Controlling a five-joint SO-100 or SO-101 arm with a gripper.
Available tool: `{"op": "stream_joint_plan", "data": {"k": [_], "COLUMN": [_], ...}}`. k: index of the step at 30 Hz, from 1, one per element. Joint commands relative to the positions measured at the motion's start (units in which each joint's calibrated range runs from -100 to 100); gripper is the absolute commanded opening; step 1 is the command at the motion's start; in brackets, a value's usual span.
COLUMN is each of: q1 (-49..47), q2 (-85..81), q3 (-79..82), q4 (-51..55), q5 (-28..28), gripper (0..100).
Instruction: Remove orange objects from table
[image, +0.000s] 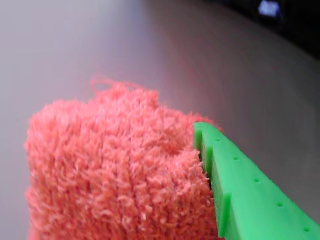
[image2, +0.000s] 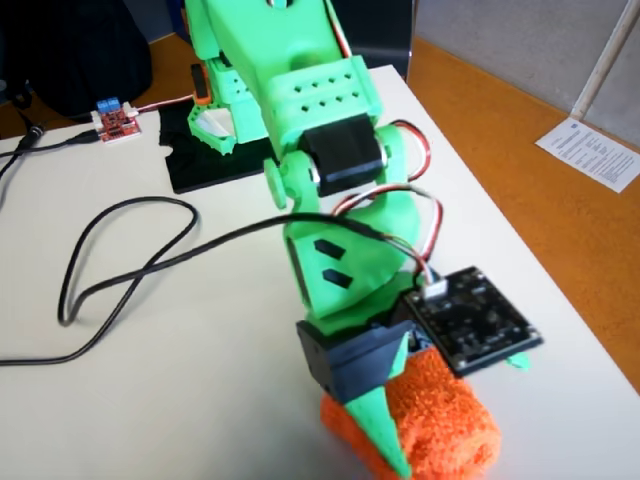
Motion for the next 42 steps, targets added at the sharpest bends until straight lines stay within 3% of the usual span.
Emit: {"op": "stream_joint_plan", "data": {"k": [1,7,9,11,13,20,24,30,34,39,42], "q1": [1.5,2.6,2.9,3.1,3.3,2.8,-0.4,-12.3,-26.4,-48.0,-55.7], "q2": [-4.2,-3.8,-4.0,-4.2,-4.6,-5.1,-7.8,-20.9,-29.8,-40.7,-45.7], "q3": [1.5,1.5,1.6,2.0,2.3,1.8,-0.9,-16.7,-26.1,-16.3,-10.3], "q4": [2.1,3.3,4.1,4.2,4.5,5.6,6.3,3.4,0.7,-10.1,-13.8], "q5": [0.0,-0.5,-0.2,-0.9,-0.9,0.1,-2.7,-7.8,-6.5,-1.2,-0.7], "gripper": [52,47,37,15,7,0,0,0,0,0,0]}}
